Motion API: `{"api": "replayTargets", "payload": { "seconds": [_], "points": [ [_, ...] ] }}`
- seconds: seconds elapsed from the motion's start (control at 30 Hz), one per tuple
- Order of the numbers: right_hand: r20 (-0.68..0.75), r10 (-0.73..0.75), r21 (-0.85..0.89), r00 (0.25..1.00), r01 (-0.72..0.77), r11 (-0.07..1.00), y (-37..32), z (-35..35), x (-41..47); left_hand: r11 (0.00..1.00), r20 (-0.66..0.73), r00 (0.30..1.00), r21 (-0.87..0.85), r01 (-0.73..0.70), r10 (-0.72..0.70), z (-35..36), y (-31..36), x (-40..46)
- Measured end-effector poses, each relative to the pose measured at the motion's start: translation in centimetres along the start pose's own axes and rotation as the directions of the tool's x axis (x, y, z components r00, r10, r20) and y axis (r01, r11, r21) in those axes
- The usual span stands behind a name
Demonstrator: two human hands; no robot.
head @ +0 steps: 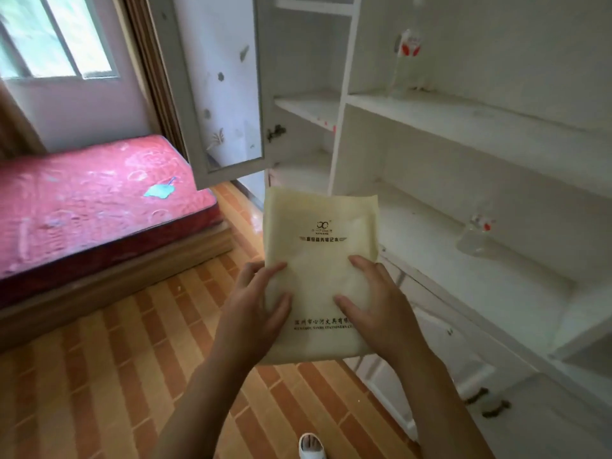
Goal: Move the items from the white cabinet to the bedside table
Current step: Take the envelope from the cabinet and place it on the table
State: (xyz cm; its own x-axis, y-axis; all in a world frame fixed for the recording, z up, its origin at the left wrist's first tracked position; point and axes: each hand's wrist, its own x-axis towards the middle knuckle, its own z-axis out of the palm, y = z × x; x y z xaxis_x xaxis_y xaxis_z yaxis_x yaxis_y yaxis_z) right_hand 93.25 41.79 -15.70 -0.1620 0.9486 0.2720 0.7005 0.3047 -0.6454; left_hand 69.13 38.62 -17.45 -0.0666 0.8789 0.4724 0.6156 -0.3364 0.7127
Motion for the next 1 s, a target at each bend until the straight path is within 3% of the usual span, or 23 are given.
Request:
{"api": "replayTargets", "payload": {
  "seconds": [0.43,0.73,1.0],
  "points": [
    [0.287,-0.321,0.148,0.903,0.289,0.946,-5.7,13.4,17.9,0.924,-0.298,0.921,0.211,0.320,-0.251,-6.9,-9.6,4.8],
    [0.452,-0.536,0.346,0.713,0.414,0.842,-11.9,23.3,23.3,0.774,-0.522,0.771,0.290,0.563,-0.365,-11.5,-12.6,3.4],
    [0.502,-0.663,0.442,0.556,0.494,0.749,-20.2,31.8,22.2,0.693,-0.665,0.618,0.204,0.691,-0.419,-18.2,-16.3,-1.4]
  ]
}}
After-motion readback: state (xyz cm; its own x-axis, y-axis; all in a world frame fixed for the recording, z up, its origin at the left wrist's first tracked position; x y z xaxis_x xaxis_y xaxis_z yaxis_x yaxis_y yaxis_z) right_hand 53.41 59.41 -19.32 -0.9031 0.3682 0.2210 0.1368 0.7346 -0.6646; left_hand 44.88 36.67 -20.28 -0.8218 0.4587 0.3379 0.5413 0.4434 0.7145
